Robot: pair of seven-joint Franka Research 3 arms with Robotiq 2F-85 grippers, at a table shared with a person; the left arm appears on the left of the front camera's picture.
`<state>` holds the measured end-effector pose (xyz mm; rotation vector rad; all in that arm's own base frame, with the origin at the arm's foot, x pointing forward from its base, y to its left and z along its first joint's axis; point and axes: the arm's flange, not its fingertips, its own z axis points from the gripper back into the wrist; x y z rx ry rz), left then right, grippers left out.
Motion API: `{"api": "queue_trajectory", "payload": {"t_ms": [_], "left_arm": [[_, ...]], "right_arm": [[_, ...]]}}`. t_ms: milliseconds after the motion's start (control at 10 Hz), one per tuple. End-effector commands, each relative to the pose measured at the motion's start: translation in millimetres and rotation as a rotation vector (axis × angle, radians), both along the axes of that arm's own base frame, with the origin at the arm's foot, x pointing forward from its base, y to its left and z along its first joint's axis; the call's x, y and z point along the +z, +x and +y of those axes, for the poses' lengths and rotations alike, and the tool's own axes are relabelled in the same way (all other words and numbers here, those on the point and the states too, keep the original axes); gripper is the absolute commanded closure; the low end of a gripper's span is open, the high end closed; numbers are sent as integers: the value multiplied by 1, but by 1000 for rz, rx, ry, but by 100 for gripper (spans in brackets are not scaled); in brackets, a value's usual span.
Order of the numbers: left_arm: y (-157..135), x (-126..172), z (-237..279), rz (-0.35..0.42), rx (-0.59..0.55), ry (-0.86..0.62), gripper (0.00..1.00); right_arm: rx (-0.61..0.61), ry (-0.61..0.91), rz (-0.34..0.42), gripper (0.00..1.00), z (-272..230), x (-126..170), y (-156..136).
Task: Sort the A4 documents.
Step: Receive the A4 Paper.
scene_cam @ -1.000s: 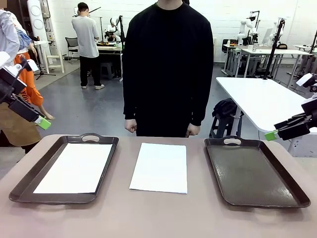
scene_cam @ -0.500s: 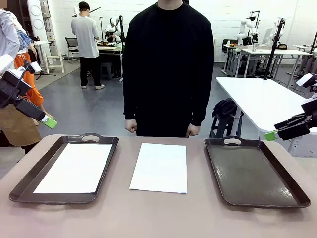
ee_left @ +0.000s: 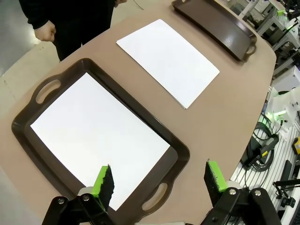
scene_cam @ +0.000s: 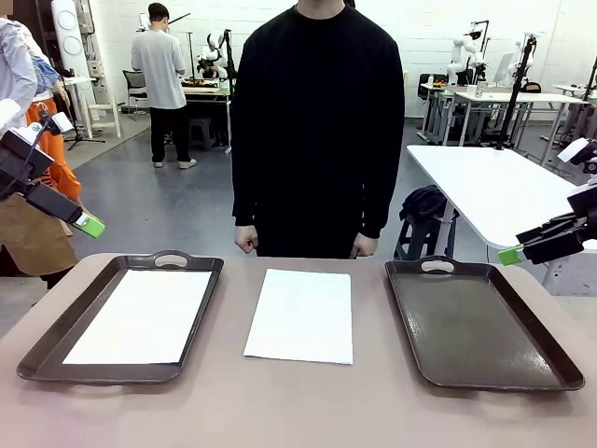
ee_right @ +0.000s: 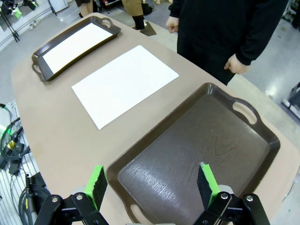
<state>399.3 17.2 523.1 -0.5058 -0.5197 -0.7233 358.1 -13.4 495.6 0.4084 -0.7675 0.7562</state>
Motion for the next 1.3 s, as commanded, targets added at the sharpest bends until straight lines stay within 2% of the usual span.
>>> {"api": "queue_trajectory", "payload": {"t_ms": [0,1200], "left_arm": [[0,-1,-1,-1,-9,9,0],[0,-1,-1,-1,-9,9,0]], "right_arm": [[19,19,-7,0,0,-2,2],[19,19,-7,0,0,-2,2]]}}
